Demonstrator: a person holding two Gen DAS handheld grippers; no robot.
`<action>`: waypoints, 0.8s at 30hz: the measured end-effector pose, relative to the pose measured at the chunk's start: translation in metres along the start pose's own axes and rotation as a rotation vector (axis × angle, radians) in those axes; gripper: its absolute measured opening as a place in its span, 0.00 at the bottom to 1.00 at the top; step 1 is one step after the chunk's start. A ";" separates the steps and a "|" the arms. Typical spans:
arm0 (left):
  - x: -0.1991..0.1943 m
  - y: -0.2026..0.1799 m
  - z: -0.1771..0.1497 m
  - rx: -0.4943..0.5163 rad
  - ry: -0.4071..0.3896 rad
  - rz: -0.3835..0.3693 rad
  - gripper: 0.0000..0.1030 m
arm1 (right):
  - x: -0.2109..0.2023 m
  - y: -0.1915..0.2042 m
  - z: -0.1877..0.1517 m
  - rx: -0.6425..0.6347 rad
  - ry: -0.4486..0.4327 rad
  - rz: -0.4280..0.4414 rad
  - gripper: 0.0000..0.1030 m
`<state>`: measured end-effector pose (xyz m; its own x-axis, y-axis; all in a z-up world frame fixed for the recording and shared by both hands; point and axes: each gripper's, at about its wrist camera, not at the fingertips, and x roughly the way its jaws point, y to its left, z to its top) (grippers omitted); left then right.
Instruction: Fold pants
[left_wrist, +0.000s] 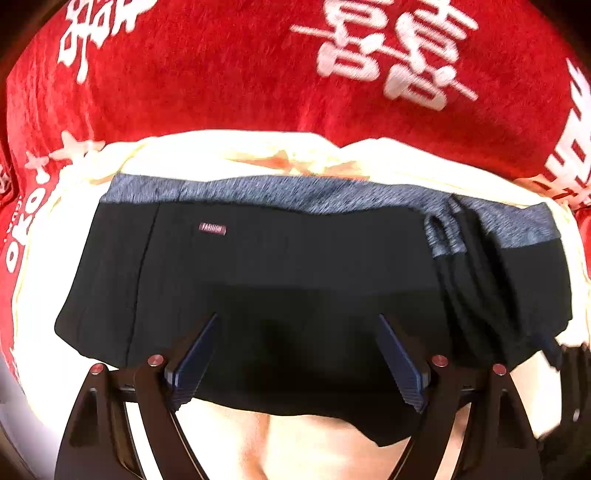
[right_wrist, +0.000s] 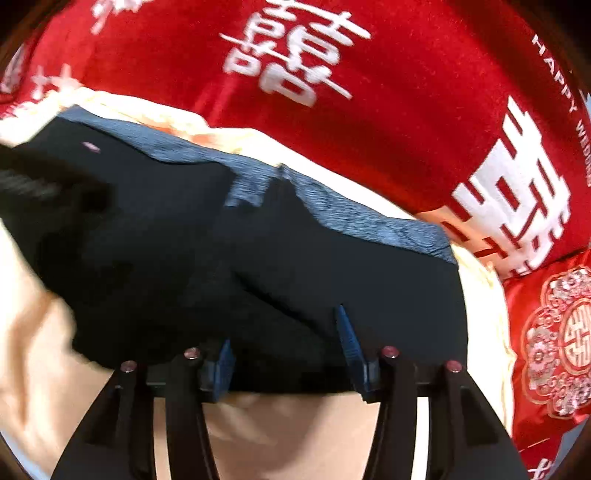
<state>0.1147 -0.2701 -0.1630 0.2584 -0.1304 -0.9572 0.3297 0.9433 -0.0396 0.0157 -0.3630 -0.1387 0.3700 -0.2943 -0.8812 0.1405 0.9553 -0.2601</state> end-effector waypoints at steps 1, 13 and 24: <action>-0.004 -0.004 0.003 0.013 -0.001 -0.015 0.83 | -0.011 -0.013 -0.004 0.041 -0.005 0.055 0.54; -0.009 -0.110 0.026 0.135 0.064 -0.337 0.83 | -0.026 -0.128 -0.042 0.328 0.091 0.177 0.54; 0.009 -0.121 0.025 0.065 0.228 -0.450 0.19 | -0.012 -0.156 -0.064 0.429 0.145 0.272 0.35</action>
<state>0.0998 -0.3934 -0.1595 -0.1246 -0.4423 -0.8881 0.4209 0.7870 -0.4510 -0.0690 -0.5064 -0.1132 0.3185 -0.0017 -0.9479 0.4320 0.8904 0.1435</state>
